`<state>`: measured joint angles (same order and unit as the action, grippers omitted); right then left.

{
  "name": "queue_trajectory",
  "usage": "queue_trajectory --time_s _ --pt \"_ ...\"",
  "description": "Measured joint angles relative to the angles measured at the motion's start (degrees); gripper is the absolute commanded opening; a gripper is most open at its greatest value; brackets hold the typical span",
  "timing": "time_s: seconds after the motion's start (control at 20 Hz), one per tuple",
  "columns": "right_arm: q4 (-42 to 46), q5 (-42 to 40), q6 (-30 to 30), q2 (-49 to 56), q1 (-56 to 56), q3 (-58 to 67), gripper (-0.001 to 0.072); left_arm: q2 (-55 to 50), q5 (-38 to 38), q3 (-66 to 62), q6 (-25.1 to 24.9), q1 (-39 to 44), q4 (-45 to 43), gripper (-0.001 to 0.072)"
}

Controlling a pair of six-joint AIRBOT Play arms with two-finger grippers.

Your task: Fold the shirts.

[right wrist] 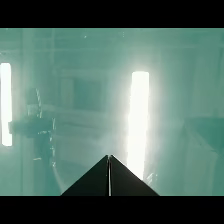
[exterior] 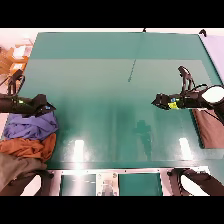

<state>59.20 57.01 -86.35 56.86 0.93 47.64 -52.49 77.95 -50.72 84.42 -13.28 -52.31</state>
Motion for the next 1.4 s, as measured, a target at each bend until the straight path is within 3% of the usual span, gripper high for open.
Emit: queue_trajectory --time_s 0.65,1.0,1.05,1.1,1.15,1.2,1.4 --pt "0.0 0.0 0.0 0.0 0.0 0.0 0.002 0.0 -0.8 0.0 0.0 0.0 0.0 0.0023" --pt "0.0 0.0 0.0 0.0 0.0 0.0 0.002 0.0 -13.7 0.0 -0.1 0.0 0.3 0.0025" --pt "0.0 0.0 0.0 0.0 0.0 0.0 0.002 0.0 -16.3 -0.2 -0.5 0.0 -0.2 0.005" --pt "0.0 0.0 0.0 0.0 0.0 0.0 0.002 0.0 -18.8 -0.5 -1.0 -0.2 -1.0 0.0281" --pt "0.0 -0.1 0.0 0.0 0.0 0.0 0.0021 0.0 -20.7 -1.1 -1.3 -0.5 -2.2 0.0566" --pt "0.0 -0.1 0.0 0.0 0.0 0.0 0.0021 0.0 -21.9 -1.8 -1.6 -1.0 -3.7 0.071" --pt "-0.1 -0.3 0.0 0.0 0.0 0.0 0.0021 0.0 -20.2 -3.9 -2.6 -4.0 -17.7 0.072"
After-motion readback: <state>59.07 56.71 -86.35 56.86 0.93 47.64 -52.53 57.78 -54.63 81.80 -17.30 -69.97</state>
